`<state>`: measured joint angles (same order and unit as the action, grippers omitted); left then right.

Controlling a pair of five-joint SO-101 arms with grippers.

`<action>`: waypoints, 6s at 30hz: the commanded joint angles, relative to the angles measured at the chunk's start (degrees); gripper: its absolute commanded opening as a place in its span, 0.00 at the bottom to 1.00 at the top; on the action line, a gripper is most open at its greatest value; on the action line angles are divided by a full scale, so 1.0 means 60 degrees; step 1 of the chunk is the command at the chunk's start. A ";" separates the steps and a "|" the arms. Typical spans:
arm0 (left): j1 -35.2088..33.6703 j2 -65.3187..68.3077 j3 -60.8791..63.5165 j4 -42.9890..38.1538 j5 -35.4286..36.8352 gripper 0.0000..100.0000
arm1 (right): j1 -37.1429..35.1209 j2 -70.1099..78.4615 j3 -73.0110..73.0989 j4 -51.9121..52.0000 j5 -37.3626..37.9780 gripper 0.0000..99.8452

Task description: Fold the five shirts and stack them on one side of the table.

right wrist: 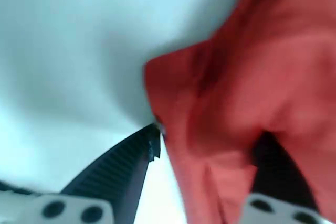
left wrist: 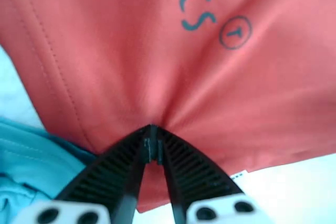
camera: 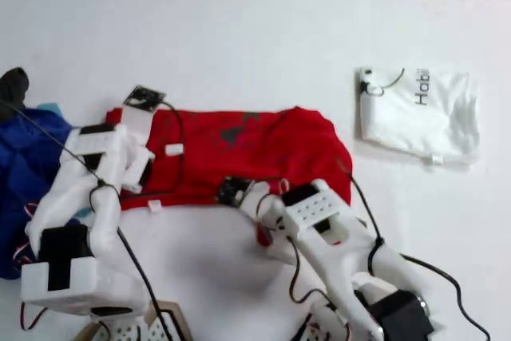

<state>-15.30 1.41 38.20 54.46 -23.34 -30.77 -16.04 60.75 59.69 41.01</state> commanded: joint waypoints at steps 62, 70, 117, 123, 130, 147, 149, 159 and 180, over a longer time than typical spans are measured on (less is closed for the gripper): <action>-0.0029 -0.0117 0.0007 -0.0249 0.0029 0.03 | 0.4168 0.4066 -1.3700 0.6601 0.0073 0.01; -0.0029 -0.0117 0.0007 -0.0249 0.0029 0.03 | 0.3597 0.2513 -1.0374 0.6440 0.0586 0.02; -0.0029 -0.0117 0.0022 -0.0264 0.0029 0.03 | 0.6205 -0.1341 -0.3004 0.0681 0.1817 0.23; -0.0029 -0.0117 0.0022 -0.0264 0.0029 0.03 | 0.6205 -0.1341 -0.1729 -0.1136 0.1773 0.19; -0.0029 -0.0117 0.0022 -0.0264 0.0029 0.03 | 0.5560 -0.0784 -0.1524 -0.1604 0.1729 0.19; -0.0029 -0.0117 0.0022 -0.0249 0.0044 0.03 | 0.5165 0.1810 -0.3575 -0.1956 0.1216 0.19; -0.0029 -0.0117 0.0022 -0.0249 0.0044 0.03 | 0.5165 0.2234 -0.3927 -0.1956 0.1201 0.19; -0.0029 -0.0117 0.0022 -0.0249 0.0044 0.03 | 0.5179 0.2923 -0.4513 -0.1956 0.1201 0.02; -0.0029 -0.0117 0.0022 -0.0249 0.0044 0.03 | 0.6615 0.3026 -0.5568 -0.1062 0.4132 0.02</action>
<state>-15.30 1.41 38.20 54.46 -23.34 5.45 2.33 26.90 53.27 64.75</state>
